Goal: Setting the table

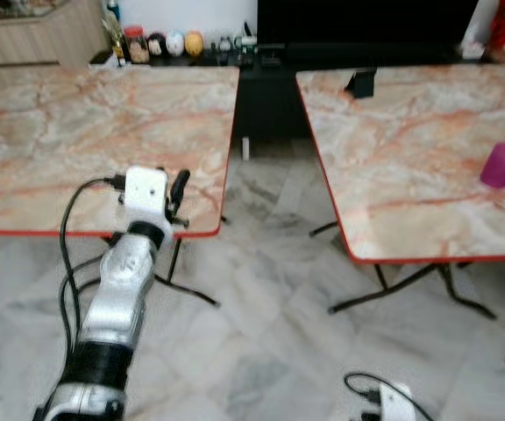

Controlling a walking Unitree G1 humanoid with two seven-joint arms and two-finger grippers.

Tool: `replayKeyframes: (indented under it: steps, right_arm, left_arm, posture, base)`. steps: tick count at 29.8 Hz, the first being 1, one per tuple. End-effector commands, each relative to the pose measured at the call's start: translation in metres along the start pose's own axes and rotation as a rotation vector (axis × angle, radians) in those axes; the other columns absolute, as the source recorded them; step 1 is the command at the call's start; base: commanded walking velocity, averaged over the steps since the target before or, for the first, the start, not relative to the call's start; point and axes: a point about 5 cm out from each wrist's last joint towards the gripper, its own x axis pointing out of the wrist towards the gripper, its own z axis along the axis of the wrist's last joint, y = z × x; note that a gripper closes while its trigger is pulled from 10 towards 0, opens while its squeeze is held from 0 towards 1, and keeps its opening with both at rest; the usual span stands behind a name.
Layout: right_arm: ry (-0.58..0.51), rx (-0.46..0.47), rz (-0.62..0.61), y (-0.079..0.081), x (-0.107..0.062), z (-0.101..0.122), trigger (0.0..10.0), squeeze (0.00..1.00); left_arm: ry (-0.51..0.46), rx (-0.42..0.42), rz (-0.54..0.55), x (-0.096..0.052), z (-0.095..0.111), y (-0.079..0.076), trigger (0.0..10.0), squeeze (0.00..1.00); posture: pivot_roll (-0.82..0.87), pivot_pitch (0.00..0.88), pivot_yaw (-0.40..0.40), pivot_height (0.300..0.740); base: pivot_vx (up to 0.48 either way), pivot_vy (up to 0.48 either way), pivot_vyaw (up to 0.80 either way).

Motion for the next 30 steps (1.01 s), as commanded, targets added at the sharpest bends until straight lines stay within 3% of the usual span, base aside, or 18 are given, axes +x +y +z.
replayKeyframes:
  steps: [1,6,17,30]
  right_arm:
    - [0.0,0.011,0.002,0.002,0.001,0.0,10.0,0.0]
    - [0.001,0.008,0.005,0.003,0.001,0.0,10.0,0.0]
    - [0.001,0.007,0.006,0.003,0.001,0.001,10.0,0.0]
    - [-0.001,0.007,0.008,0.003,0.001,0.001,10.0,0.0]
  left_arm:
    - [0.023,0.022,0.083,-0.006,-0.004,0.023,10.0,0.0]
    - [0.06,0.044,0.116,-0.013,-0.016,0.034,10.0,0.0]
    - [0.267,0.096,0.184,-0.048,-0.075,0.051,10.0,0.0]
    - [0.469,0.119,0.168,-0.08,-0.124,0.052,10.0,0.0]
  posture:
    - [0.07,0.0,-0.011,0.74]
    - [0.08,0.001,-0.012,0.74]
    - [0.07,0.007,-0.009,0.74]
    - [0.08,0.006,-0.011,0.74]
  base:
    - [0.0,0.349,0.0]
    - [0.0,0.349,0.0]
    - [0.0,0.348,0.0]
    - [0.0,0.348,0.0]
